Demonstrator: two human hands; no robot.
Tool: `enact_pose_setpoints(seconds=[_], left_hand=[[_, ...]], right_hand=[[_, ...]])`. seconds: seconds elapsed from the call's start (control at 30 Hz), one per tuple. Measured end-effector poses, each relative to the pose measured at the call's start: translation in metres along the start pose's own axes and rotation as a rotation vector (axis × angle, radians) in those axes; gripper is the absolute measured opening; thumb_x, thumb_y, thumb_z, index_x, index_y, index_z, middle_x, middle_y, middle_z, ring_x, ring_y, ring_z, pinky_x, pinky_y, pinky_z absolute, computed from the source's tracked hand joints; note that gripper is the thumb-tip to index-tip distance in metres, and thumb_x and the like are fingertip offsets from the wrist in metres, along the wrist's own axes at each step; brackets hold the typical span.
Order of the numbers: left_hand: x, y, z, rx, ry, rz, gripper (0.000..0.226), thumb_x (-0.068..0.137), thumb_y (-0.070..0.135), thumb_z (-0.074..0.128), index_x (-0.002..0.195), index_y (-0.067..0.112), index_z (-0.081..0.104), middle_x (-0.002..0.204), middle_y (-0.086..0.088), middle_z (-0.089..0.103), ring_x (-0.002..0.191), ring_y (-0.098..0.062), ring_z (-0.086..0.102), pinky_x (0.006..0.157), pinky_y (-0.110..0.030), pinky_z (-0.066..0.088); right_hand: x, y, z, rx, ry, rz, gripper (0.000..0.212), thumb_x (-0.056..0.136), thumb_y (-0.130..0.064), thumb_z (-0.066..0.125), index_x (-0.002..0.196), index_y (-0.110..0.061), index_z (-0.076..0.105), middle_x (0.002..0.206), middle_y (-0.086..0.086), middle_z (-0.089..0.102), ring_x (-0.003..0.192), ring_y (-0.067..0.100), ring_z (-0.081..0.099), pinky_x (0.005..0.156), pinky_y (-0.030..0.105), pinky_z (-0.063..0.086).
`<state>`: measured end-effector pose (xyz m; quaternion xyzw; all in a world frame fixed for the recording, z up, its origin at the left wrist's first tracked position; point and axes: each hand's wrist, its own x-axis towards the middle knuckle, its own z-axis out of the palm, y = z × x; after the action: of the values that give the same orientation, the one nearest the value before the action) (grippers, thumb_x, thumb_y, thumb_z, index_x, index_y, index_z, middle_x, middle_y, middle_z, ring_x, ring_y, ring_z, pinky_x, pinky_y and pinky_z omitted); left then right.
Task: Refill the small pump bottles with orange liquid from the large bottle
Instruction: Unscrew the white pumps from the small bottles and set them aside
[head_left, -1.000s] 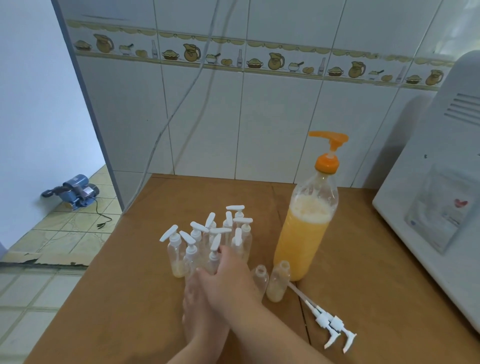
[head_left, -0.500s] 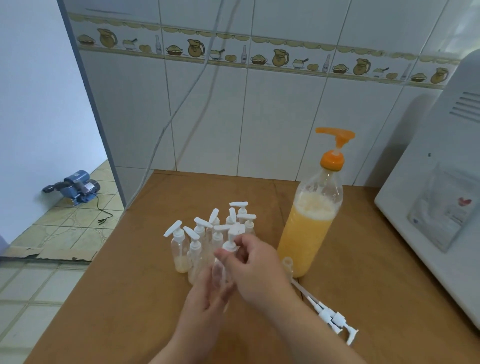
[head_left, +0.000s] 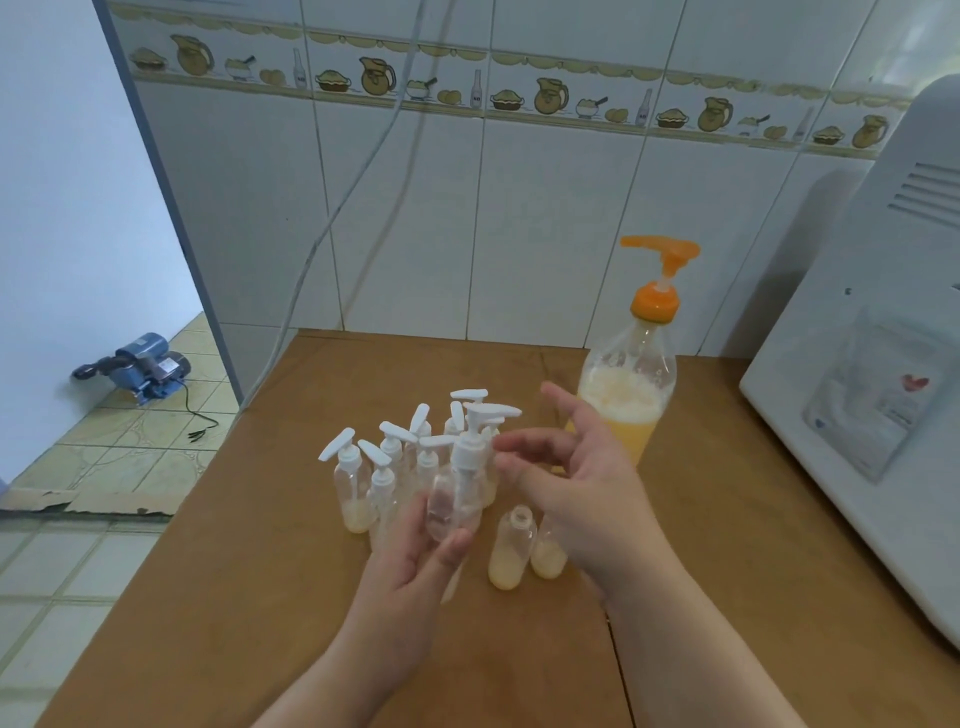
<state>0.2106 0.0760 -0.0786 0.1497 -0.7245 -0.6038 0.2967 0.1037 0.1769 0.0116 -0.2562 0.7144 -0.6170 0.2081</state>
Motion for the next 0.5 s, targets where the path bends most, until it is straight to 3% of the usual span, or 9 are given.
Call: enact_pose_setpoints(seconds=[0.1, 0.17, 0.27, 0.3, 0.4, 0.5], left_hand=[[0.002, 0.0, -0.001, 0.094, -0.087, 0.0, 0.031, 0.078, 0.057, 0.055, 0.108, 0.048, 0.056, 0.105, 0.008, 0.066, 0.098, -0.009, 0.06, 0.084, -0.024, 0.048], [0.002, 0.003, 0.002, 0.142, -0.172, -0.01, 0.027, 0.084, 0.052, 0.058, 0.109, 0.045, 0.055, 0.108, 0.016, 0.064, 0.102, -0.003, 0.057, 0.083, -0.016, 0.044], [0.003, -0.004, 0.008, 0.228, -0.175, -0.06, 0.023, 0.088, 0.037, 0.059, 0.099, 0.056, 0.051, 0.103, 0.034, 0.057, 0.1, 0.011, 0.05, 0.078, -0.007, 0.038], [0.003, -0.012, 0.009, 0.27, -0.155, -0.092, 0.027, 0.089, 0.037, 0.059, 0.099, 0.06, 0.049, 0.105, 0.032, 0.056, 0.103, 0.01, 0.048, 0.082, -0.01, 0.038], [0.003, -0.04, 0.009, 0.324, -0.066, -0.239, 0.018, 0.085, 0.039, 0.064, 0.098, 0.042, 0.051, 0.102, 0.012, 0.057, 0.101, -0.007, 0.05, 0.081, -0.022, 0.039], [0.002, -0.058, 0.014, 0.302, 0.041, -0.352, 0.031, 0.079, 0.039, 0.072, 0.104, 0.037, 0.055, 0.105, 0.008, 0.057, 0.099, -0.01, 0.052, 0.085, -0.026, 0.044]], right_hand=[[-0.002, -0.001, -0.002, -0.042, -0.043, -0.009, 0.088, 0.07, -0.017, 0.081, 0.14, -0.035, 0.032, 0.091, -0.008, 0.073, 0.094, 0.011, 0.066, 0.09, 0.031, 0.051], [-0.004, -0.001, -0.001, -0.029, -0.077, -0.005, 0.084, 0.072, -0.01, 0.078, 0.139, -0.035, 0.033, 0.091, -0.007, 0.074, 0.094, 0.019, 0.067, 0.091, 0.035, 0.052], [-0.004, -0.008, -0.01, 0.083, -0.009, -0.021, 0.067, 0.079, -0.002, 0.068, 0.133, -0.032, 0.041, 0.089, -0.004, 0.074, 0.09, 0.008, 0.068, 0.083, 0.027, 0.055], [-0.002, -0.011, -0.017, 0.117, 0.049, -0.048, 0.062, 0.078, -0.001, 0.066, 0.128, -0.031, 0.045, 0.089, -0.004, 0.074, 0.087, 0.005, 0.068, 0.078, 0.023, 0.055], [0.003, -0.012, -0.045, 0.148, 0.246, -0.167, 0.053, 0.072, 0.0, 0.07, 0.113, -0.031, 0.057, 0.089, -0.002, 0.072, 0.081, 0.004, 0.067, 0.071, 0.016, 0.054], [0.005, -0.002, -0.077, 0.086, 0.399, -0.243, 0.041, 0.07, 0.001, 0.075, 0.094, -0.029, 0.063, 0.085, -0.004, 0.067, 0.071, 0.001, 0.065, 0.067, 0.013, 0.053]])
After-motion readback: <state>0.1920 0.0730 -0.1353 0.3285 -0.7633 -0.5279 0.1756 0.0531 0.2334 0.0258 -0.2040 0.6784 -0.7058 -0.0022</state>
